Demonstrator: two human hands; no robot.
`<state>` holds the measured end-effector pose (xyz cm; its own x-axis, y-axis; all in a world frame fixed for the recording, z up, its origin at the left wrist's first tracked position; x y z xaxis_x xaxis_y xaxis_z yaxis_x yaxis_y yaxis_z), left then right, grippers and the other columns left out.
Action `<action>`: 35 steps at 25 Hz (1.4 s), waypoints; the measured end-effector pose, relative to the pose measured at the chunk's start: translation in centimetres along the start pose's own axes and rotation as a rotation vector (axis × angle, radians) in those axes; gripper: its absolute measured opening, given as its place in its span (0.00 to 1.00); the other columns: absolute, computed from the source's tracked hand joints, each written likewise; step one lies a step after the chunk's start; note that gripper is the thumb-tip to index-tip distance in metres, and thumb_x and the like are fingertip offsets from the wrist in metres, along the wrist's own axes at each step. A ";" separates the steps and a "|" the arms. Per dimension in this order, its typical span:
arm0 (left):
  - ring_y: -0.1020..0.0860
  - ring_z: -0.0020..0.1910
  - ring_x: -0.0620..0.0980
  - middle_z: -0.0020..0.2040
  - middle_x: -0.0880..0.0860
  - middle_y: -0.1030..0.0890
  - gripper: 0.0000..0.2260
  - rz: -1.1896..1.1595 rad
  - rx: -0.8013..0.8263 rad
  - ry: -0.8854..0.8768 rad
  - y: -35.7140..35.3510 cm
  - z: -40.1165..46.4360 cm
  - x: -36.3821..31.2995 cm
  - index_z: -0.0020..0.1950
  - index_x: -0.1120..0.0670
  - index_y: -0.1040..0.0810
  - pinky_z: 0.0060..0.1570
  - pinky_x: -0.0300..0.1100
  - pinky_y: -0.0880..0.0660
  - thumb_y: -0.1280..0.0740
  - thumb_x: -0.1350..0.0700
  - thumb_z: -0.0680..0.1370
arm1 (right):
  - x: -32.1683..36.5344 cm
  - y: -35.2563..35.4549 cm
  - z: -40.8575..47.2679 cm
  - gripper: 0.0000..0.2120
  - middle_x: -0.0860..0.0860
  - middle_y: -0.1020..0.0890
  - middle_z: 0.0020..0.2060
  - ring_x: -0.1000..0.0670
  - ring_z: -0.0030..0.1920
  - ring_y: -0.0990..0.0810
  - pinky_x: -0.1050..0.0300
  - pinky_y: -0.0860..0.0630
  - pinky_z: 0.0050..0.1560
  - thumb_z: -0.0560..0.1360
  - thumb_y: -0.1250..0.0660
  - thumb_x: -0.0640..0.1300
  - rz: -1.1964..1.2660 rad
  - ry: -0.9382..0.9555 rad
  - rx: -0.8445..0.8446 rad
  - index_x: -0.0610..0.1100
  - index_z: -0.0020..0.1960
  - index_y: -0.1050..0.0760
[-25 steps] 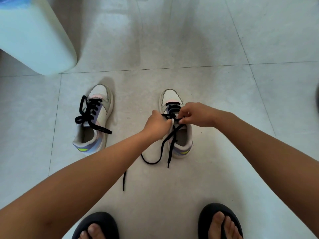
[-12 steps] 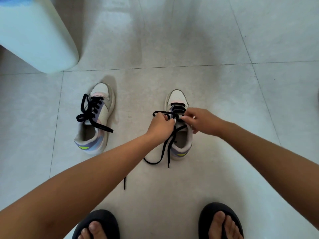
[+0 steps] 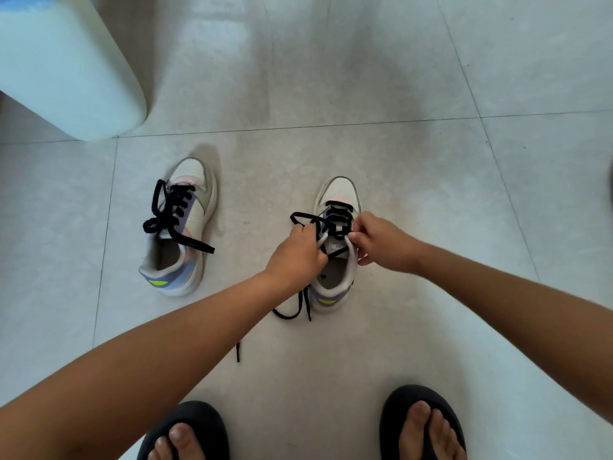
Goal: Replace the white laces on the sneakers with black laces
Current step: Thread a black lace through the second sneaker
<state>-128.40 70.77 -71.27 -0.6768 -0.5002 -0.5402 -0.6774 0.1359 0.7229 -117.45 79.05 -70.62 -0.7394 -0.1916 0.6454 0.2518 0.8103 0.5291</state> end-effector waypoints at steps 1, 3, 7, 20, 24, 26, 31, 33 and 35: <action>0.27 0.51 0.60 0.57 0.61 0.30 0.11 0.033 0.000 -0.008 -0.1 0.0 -0.1 0.58 0.62 0.32 0.43 0.43 0.35 0.39 0.61 0.76 | 0.2 -0.3 -0.3 0.05 0.43 0.25 0.45 0.41 0.43 0.24 0.50 0.27 0.41 0.81 0.45 0.42 -0.165 0.038 -0.103 0.40 0.51 0.35; 0.27 0.52 0.61 0.58 0.61 0.30 0.12 0.049 -0.015 -0.004 -0.2 -0.1 -0.1 0.58 0.63 0.32 0.44 0.44 0.35 0.40 0.61 0.77 | 0.3 -1.3 -1.1 0.06 0.46 0.27 0.42 0.43 0.40 0.28 0.51 0.34 0.40 0.82 0.46 0.44 -0.283 0.088 -0.267 0.41 0.53 0.36; 0.27 0.52 0.58 0.56 0.60 0.28 0.11 -0.062 -0.021 0.026 -0.2 0.1 0.6 0.58 0.62 0.31 0.43 0.41 0.36 0.39 0.60 0.76 | -1.5 -0.9 -1.0 0.03 0.51 0.26 0.37 0.51 0.39 0.27 0.55 0.26 0.43 0.80 0.40 0.40 0.331 0.021 -0.180 0.44 0.47 0.30; 0.26 0.47 0.58 0.51 0.61 0.25 0.05 -0.014 0.017 -0.039 0.5 0.7 0.9 0.50 0.58 0.34 0.39 0.42 0.38 0.39 0.60 0.76 | 1.5 0.4 -0.5 0.05 0.47 0.25 0.31 0.42 0.32 0.22 0.54 0.31 0.30 0.78 0.44 0.42 -0.467 0.242 -0.202 0.41 0.46 0.32; 0.26 0.52 0.61 0.56 0.62 0.27 0.11 -0.007 -0.077 -0.005 -0.1 0.5 0.6 0.59 0.63 0.32 0.42 0.42 0.36 0.40 0.61 0.77 | 0.4 -1.7 -0.7 0.04 0.46 0.25 0.25 0.42 0.22 0.26 0.59 0.41 0.22 0.75 0.45 0.41 -0.382 0.104 -0.323 0.40 0.48 0.37; 0.27 0.52 0.60 0.56 0.62 0.27 0.11 -0.003 -0.100 0.013 -0.1 0.5 0.8 0.58 0.63 0.32 0.41 0.41 0.38 0.40 0.61 0.78 | 0.3 -0.8 -0.5 0.03 0.41 0.22 0.35 0.39 0.34 0.24 0.52 0.34 0.32 0.80 0.46 0.43 -0.318 0.055 -0.300 0.43 0.51 0.38; 0.27 0.51 0.61 0.54 0.63 0.26 0.09 -0.002 -0.055 0.037 0.1 1.4 0.9 0.56 0.63 0.32 0.37 0.41 0.42 0.41 0.60 0.78 | 0.8 -0.3 0.0 0.08 0.42 0.21 0.40 0.39 0.39 0.24 0.53 0.37 0.33 0.80 0.47 0.45 -0.484 0.023 -0.374 0.42 0.54 0.34; 0.26 0.51 0.61 0.56 0.62 0.27 0.11 0.091 -0.062 0.041 0.3 1.1 0.3 0.59 0.63 0.33 0.39 0.41 0.37 0.41 0.61 0.78 | 0.4 -0.5 0.1 0.06 0.42 0.25 0.35 0.40 0.36 0.27 0.53 0.38 0.33 0.79 0.46 0.45 -0.423 -0.059 -0.325 0.42 0.49 0.34; 0.24 0.46 0.59 0.52 0.61 0.27 0.11 0.262 -0.277 -0.123 1.5 0.6 -0.9 0.56 0.63 0.29 0.37 0.45 0.30 0.42 0.59 0.76 | 1.1 0.5 -0.4 0.09 0.44 0.26 0.29 0.40 0.29 0.26 0.53 0.36 0.26 0.77 0.44 0.45 -0.595 0.090 -0.440 0.41 0.44 0.30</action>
<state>-129.00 71.91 -69.91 -0.8570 -0.3709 -0.3577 -0.3855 0.0007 0.9227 -117.87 79.07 -69.46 -0.7797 -0.5886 0.2138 0.0656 0.2627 0.9626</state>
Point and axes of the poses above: each hand's wrist, its own z-axis towards the middle knuckle, its own y-axis out of the back of the hand, x = y × z, the point moved 6 cm from there along z, towards the middle knuckle
